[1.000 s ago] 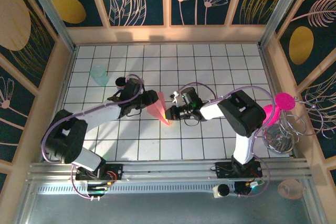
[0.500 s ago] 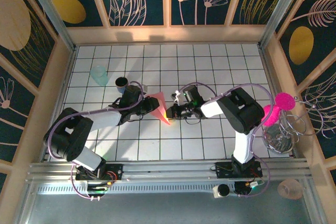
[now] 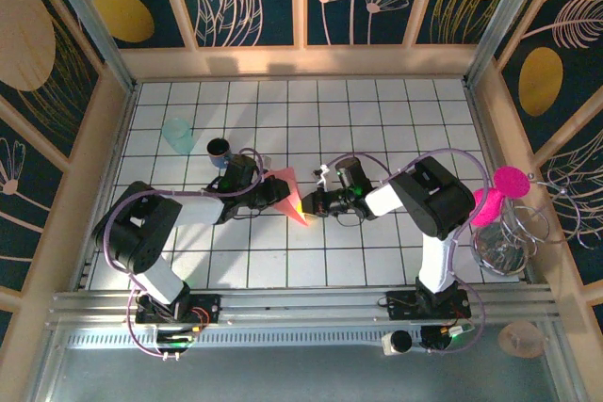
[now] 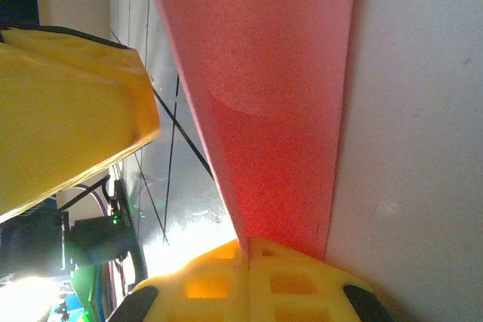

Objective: Fold a paper plane with a square sheet of paper (pick it up from the middle)
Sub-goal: Fourth fold the wing at the center of the table.

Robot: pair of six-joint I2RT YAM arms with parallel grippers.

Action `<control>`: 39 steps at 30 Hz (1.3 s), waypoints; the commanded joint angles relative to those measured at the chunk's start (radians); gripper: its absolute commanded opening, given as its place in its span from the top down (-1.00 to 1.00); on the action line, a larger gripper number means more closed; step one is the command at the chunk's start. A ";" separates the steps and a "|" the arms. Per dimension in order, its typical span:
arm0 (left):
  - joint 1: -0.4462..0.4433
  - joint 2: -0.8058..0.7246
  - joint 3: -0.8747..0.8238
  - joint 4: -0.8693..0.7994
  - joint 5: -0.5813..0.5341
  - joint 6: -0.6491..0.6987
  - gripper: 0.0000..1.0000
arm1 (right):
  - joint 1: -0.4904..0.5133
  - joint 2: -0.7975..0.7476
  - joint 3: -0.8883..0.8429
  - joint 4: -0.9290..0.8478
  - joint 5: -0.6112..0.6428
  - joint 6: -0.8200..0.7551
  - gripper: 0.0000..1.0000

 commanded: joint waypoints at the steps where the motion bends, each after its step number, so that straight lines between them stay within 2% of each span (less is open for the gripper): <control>1: 0.003 0.023 0.030 0.054 0.038 -0.012 0.70 | -0.009 0.024 -0.017 0.014 -0.017 0.015 1.00; 21: 0.002 0.115 0.064 0.061 0.044 0.009 0.75 | -0.017 0.033 -0.013 -0.007 -0.015 0.026 1.00; 28: 0.002 0.134 0.071 0.061 0.046 0.009 0.76 | -0.018 0.023 0.012 -0.096 0.013 -0.004 0.99; 34: 0.002 0.137 0.077 0.060 0.046 0.006 0.76 | -0.019 -0.080 0.010 -0.197 0.062 -0.028 0.52; 39: 0.003 0.140 0.082 0.054 0.040 0.005 0.77 | -0.022 -0.145 -0.008 -0.227 0.071 -0.015 0.36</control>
